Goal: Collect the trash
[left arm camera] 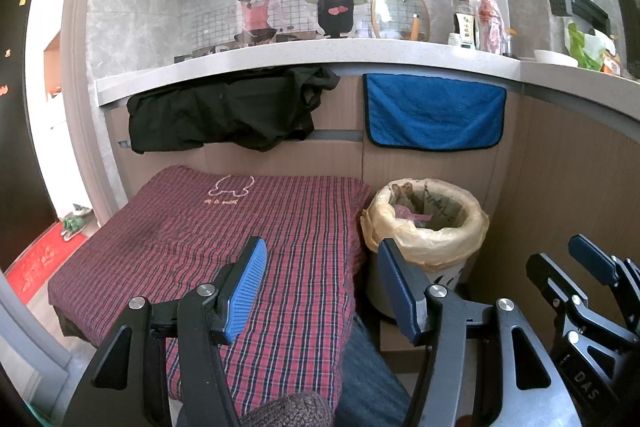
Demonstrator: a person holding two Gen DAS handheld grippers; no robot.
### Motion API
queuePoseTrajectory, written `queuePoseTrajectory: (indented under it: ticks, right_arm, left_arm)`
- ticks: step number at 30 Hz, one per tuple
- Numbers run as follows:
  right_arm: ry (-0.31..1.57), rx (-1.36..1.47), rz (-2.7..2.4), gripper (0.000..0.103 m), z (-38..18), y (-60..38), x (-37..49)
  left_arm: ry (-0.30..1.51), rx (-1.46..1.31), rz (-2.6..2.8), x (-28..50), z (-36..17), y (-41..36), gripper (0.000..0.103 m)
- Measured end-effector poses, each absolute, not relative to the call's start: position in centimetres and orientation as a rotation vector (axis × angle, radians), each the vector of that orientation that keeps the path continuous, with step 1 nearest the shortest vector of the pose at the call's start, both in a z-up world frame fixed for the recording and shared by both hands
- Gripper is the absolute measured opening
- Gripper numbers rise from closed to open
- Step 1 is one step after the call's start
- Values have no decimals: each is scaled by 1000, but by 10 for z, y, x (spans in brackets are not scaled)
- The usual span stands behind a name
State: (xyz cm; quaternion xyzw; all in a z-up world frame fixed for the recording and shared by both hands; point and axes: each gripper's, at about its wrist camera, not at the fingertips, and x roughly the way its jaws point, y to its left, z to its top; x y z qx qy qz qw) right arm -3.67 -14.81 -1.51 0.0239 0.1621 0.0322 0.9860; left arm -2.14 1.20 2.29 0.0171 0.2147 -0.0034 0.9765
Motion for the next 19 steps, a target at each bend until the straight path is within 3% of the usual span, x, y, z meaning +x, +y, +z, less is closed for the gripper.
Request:
queuePoseTrajectory:
  ticks: [19]
  right_arm:
    - [335,54,62,61,-16,-149,-38]
  left_arm:
    - [443,30,-19,-19,20,12,59]
